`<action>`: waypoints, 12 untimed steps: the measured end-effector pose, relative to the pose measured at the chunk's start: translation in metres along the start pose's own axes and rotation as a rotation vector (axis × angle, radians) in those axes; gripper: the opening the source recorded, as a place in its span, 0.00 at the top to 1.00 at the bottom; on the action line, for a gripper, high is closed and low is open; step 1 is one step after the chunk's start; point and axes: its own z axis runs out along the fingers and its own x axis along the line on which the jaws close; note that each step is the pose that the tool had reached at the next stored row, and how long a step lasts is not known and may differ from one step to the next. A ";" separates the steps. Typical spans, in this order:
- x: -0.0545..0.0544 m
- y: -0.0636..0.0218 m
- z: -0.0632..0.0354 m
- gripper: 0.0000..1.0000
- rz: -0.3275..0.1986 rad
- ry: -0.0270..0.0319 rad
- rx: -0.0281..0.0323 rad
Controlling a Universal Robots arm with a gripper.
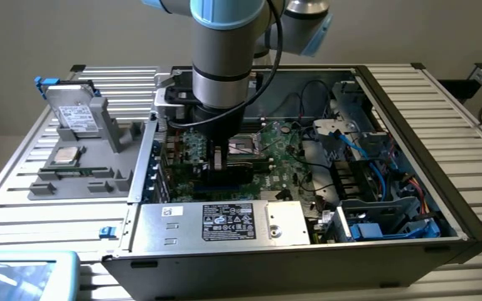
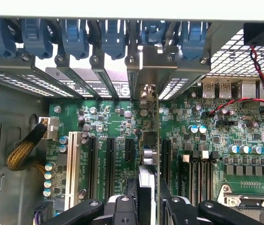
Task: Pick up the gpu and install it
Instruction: 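Insert the gpu into the slot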
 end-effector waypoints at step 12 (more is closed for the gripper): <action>0.000 0.0000 0.0001 0.72 0.000 0.0000 0.0002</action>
